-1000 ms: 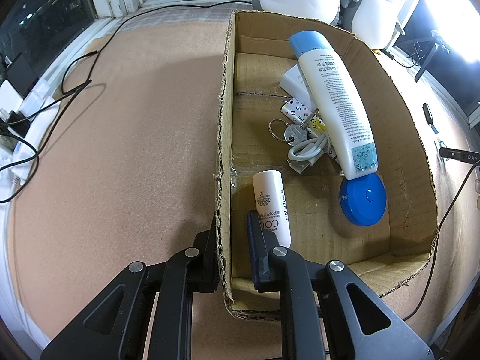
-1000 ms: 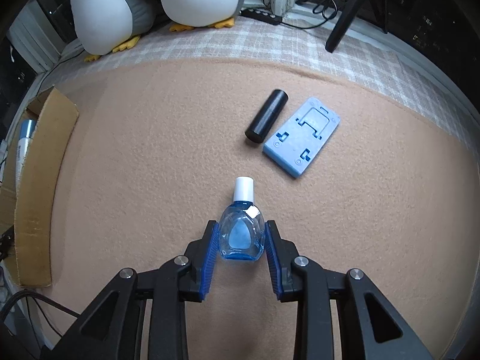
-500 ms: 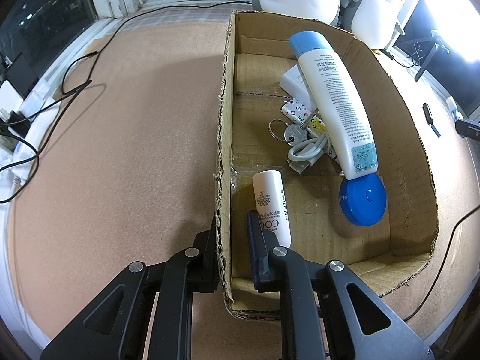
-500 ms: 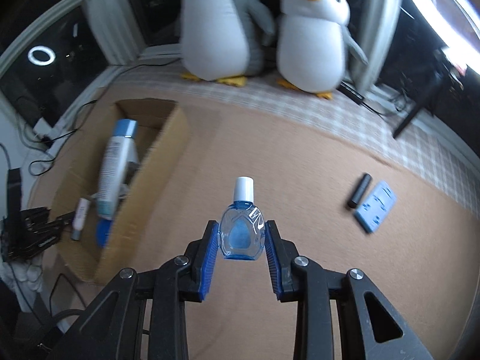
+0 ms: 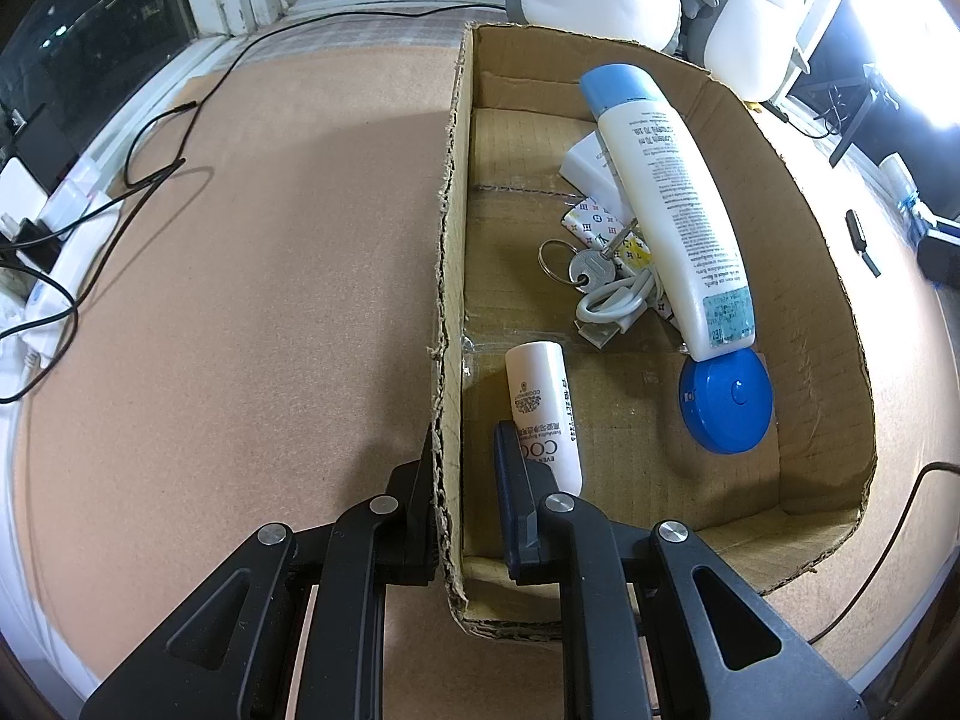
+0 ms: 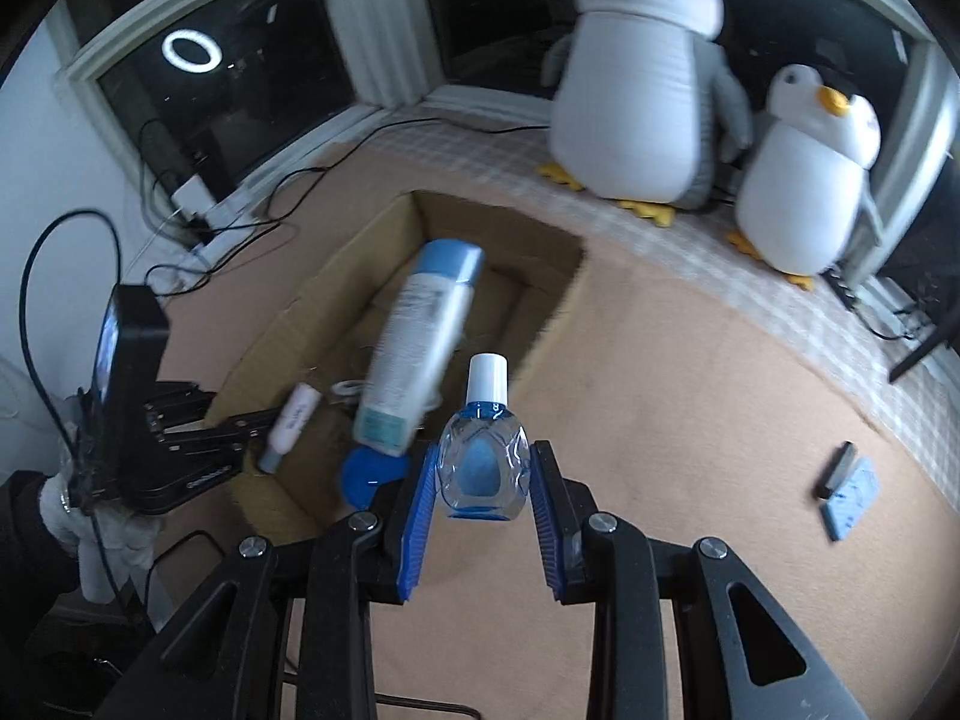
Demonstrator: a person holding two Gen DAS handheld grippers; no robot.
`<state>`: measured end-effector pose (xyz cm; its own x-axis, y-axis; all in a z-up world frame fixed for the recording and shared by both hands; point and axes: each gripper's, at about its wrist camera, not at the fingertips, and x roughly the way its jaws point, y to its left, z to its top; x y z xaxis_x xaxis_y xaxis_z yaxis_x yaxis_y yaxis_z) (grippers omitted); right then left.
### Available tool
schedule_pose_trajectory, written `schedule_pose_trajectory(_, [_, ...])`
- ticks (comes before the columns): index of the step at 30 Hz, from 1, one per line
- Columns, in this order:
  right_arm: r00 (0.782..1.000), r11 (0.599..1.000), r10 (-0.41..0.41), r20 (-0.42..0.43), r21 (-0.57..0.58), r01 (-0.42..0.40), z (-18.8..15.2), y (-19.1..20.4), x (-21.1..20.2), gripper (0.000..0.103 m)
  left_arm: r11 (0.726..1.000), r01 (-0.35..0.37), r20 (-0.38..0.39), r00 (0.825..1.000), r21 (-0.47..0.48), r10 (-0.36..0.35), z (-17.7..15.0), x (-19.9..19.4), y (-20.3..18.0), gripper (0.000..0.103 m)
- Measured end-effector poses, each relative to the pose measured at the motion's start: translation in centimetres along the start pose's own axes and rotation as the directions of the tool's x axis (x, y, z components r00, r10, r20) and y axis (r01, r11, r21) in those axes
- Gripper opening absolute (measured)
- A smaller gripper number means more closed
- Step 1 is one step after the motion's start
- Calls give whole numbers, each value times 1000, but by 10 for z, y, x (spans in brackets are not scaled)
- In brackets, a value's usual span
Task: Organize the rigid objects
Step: 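Carry the eye-drop bottle into the box and release it with the right gripper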
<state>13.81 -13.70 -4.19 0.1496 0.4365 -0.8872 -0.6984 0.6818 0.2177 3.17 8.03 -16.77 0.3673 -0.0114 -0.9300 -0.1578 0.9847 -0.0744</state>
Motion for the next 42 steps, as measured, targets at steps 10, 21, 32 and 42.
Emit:
schedule_pose_trajectory(10, [996, 994, 68, -64, -85, -74, -7, 57, 36, 28, 1000, 0, 0, 1000, 0, 0, 0, 0, 0, 13])
schedule_pose_trajectory(21, [991, 991, 75, -107, -101, -86, -10, 73, 58, 28, 1000, 0, 0, 1000, 0, 0, 0, 0, 0, 13])
schedule_pose_trajectory(32, [991, 990, 75, -112, -108, -88, -10, 76, 62, 28, 1000, 0, 1, 1000, 1, 0, 0, 0, 0, 13])
schedule_pose_trajectory(42, [993, 992, 83, -85, -83, -90, -11, 73, 56, 39, 1000, 1, 2, 1000, 0, -1, -1, -1, 1, 13])
